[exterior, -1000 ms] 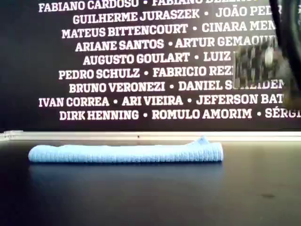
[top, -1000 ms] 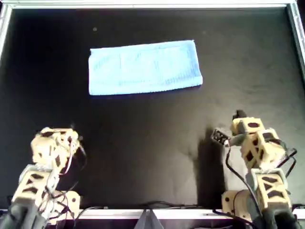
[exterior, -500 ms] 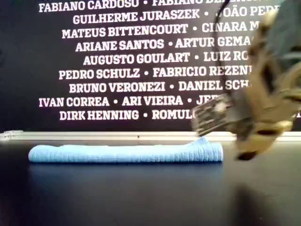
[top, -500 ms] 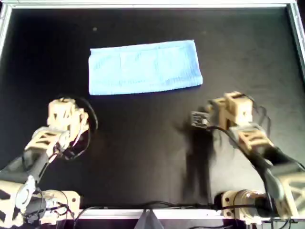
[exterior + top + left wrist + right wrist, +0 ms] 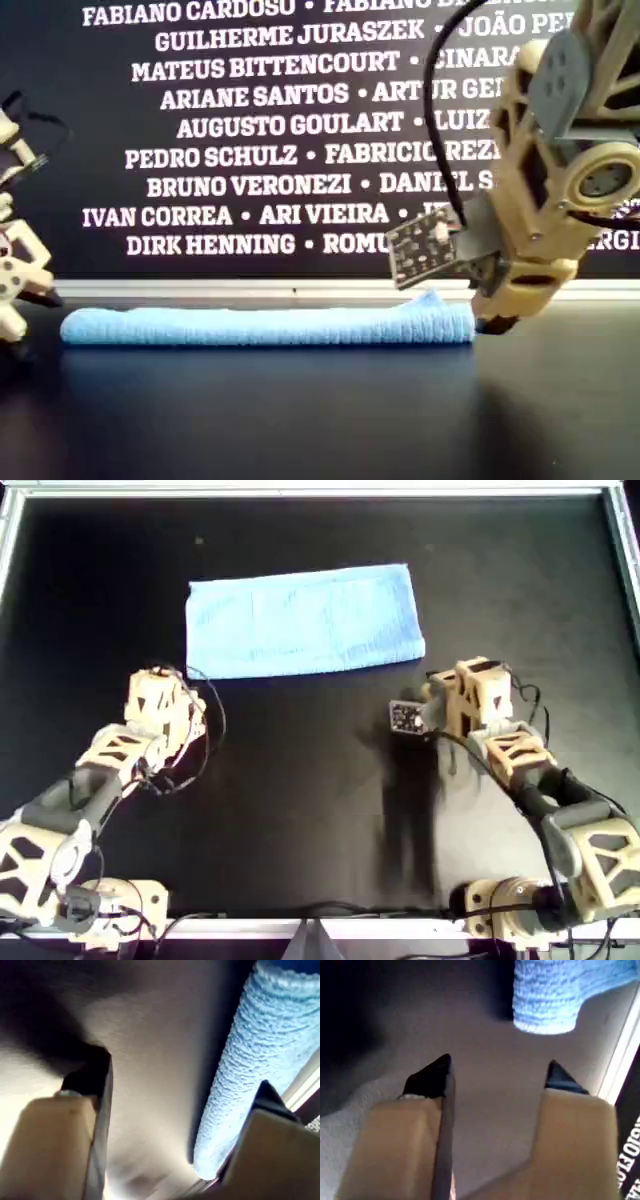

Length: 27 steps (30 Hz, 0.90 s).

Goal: Fold a cloth

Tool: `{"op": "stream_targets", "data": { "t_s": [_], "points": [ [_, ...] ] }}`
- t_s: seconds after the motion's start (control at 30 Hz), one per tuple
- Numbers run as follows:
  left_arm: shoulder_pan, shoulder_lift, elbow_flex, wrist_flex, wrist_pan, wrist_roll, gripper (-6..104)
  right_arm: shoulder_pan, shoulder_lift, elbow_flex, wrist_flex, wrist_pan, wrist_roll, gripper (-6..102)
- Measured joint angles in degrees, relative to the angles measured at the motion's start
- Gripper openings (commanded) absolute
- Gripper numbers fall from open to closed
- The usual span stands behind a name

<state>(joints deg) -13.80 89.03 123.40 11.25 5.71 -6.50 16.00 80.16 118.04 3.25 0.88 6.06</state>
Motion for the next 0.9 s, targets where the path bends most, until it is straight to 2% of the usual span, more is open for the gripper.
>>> {"op": "stream_targets", "data": {
  "t_s": [0.3, 0.53, 0.9],
  "points": [
    [0.0, -2.3, -2.0, -0.1, -0.1, 0.0, 99, 0.6, -2.9, -2.1, 0.0, 0.1, -0.18, 78],
    [0.0, -12.0, -12.5, -0.2, 0.4, 0.0, 99, 0.7, -7.5, -8.3, 0.4, 0.1, -0.18, 78],
    [0.0, -20.8, -23.3, -0.5, 0.2, 0.0, 99, 0.7, -21.9, -32.8, 19.5, -0.2, -0.26, 78]
  ]
}}
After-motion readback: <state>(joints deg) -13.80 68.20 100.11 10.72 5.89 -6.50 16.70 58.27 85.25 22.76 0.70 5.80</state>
